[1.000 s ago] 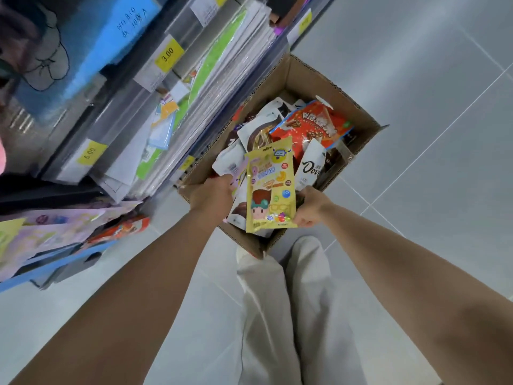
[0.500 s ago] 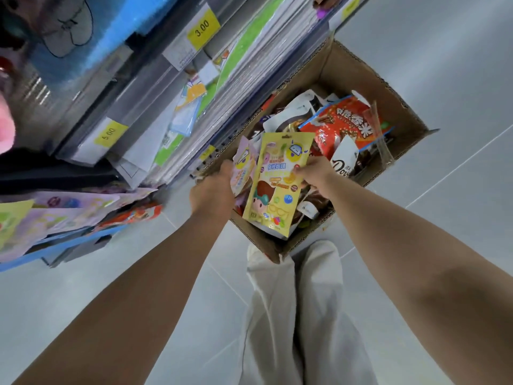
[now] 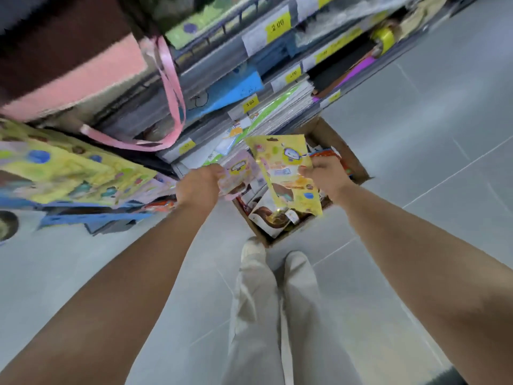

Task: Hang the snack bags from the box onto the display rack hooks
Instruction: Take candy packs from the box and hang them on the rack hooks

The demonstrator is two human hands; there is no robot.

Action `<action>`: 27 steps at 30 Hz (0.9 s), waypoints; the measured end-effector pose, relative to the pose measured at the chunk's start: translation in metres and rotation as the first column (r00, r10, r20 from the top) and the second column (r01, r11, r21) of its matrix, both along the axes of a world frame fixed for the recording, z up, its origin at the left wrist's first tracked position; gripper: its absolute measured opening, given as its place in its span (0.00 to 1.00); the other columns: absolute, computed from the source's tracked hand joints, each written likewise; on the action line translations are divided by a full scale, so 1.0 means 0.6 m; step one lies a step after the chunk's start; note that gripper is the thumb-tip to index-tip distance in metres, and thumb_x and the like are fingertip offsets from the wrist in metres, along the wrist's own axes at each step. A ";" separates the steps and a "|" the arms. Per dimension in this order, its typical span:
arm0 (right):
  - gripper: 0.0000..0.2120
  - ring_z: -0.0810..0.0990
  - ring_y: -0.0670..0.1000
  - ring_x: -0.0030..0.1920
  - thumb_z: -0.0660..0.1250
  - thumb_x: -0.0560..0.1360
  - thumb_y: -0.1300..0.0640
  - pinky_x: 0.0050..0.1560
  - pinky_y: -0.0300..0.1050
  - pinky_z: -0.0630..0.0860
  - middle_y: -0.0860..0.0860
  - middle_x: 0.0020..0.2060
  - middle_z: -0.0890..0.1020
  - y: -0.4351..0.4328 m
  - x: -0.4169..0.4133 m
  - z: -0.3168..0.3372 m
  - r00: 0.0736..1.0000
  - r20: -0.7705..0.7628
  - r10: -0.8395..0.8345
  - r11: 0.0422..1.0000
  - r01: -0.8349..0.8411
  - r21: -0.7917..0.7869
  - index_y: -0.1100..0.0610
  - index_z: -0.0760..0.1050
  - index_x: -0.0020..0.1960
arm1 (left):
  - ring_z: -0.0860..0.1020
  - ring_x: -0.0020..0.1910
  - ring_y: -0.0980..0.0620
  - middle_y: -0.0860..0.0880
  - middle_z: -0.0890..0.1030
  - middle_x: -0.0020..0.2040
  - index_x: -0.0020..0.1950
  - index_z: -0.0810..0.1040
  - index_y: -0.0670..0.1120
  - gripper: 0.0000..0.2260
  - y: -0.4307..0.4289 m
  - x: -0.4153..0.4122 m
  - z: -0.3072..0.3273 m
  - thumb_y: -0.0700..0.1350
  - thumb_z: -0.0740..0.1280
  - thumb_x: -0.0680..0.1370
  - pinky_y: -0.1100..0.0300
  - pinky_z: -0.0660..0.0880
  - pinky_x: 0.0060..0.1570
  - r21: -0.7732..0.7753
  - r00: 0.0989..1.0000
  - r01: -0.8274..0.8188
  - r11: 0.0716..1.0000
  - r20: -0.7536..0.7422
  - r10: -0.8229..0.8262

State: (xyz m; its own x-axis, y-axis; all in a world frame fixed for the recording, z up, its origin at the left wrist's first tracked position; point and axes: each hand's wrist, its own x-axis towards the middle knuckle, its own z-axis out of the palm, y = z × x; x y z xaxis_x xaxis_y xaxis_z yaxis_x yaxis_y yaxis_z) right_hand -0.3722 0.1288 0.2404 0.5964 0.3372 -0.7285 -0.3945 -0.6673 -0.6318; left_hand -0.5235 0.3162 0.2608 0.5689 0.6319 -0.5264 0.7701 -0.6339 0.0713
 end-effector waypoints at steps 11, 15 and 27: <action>0.06 0.79 0.51 0.30 0.65 0.70 0.71 0.40 0.45 0.75 0.51 0.28 0.81 0.069 -0.103 0.382 0.947 -0.157 0.280 0.922 -0.219 0.319 0.61 0.75 0.41 | 0.77 0.54 0.37 0.38 0.79 0.57 0.65 0.74 0.50 0.15 0.009 -0.195 0.385 0.41 0.56 0.81 0.49 0.72 0.50 0.073 0.882 -0.315 0.946 0.391 0.263; 0.15 0.63 0.49 0.25 0.66 0.63 0.69 0.31 0.47 0.62 0.51 0.22 0.64 0.131 -0.175 0.480 0.965 0.023 0.261 0.940 -0.259 0.220 0.56 0.61 0.31 | 0.77 0.52 0.36 0.37 0.79 0.56 0.68 0.71 0.50 0.17 0.047 -0.273 0.477 0.41 0.54 0.82 0.50 0.72 0.46 0.113 0.852 -0.382 0.917 0.428 0.302; 0.20 0.54 0.43 0.19 0.58 0.67 0.75 0.24 0.34 0.51 0.43 0.16 0.58 0.262 -0.359 0.663 0.881 0.382 0.280 0.840 -0.418 0.346 0.53 0.56 0.28 | 0.77 0.57 0.44 0.46 0.80 0.59 0.65 0.76 0.50 0.14 0.170 -0.410 0.652 0.43 0.60 0.80 0.52 0.73 0.51 0.057 0.767 -0.162 0.985 0.635 0.090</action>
